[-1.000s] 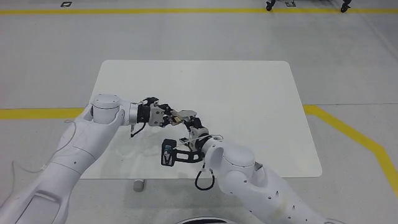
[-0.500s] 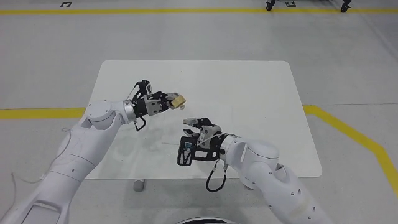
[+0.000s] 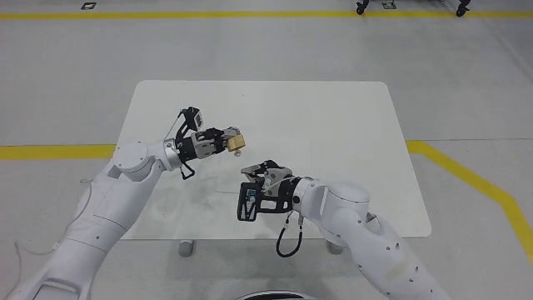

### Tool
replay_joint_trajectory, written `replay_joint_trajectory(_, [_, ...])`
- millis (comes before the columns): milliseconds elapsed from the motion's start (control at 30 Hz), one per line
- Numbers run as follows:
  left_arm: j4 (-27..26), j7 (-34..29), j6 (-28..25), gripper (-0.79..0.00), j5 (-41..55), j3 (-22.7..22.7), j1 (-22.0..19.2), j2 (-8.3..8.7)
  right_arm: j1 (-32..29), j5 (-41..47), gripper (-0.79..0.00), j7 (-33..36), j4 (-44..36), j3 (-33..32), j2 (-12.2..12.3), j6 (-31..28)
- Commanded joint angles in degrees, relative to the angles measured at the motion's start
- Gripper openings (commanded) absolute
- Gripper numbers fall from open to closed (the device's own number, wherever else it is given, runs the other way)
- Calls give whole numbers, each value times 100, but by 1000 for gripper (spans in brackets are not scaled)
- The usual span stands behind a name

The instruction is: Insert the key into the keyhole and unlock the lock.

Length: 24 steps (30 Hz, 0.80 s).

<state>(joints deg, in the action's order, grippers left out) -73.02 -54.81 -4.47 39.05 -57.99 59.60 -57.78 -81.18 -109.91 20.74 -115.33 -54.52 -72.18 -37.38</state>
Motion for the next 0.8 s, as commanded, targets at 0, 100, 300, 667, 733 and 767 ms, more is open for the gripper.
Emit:
replay_joint_trajectory(0, [-49,98,-70,-785,-29,-22,29,-11,102,84,-785,36,98,69,-22,27])
replay_joint_trajectory(100, [-137,297,-207,-785,-187,-51,92,-20,240,287,-785,66,257,111,-57,132])
replay_joint_trajectory(300, [-297,373,-225,-785,-389,-64,207,-32,475,634,-785,147,563,153,-120,400])
replay_joint_trajectory(667, [-369,323,-208,-785,-317,-231,331,-49,456,750,-517,150,539,122,-115,546])
replay_joint_trajectory(733, [-282,425,-50,-785,-72,-308,342,-61,339,639,-403,211,360,96,-93,595])
replay_joint_trajectory(767, [-159,593,292,-785,208,-362,317,-75,257,489,-336,280,214,99,-78,637])
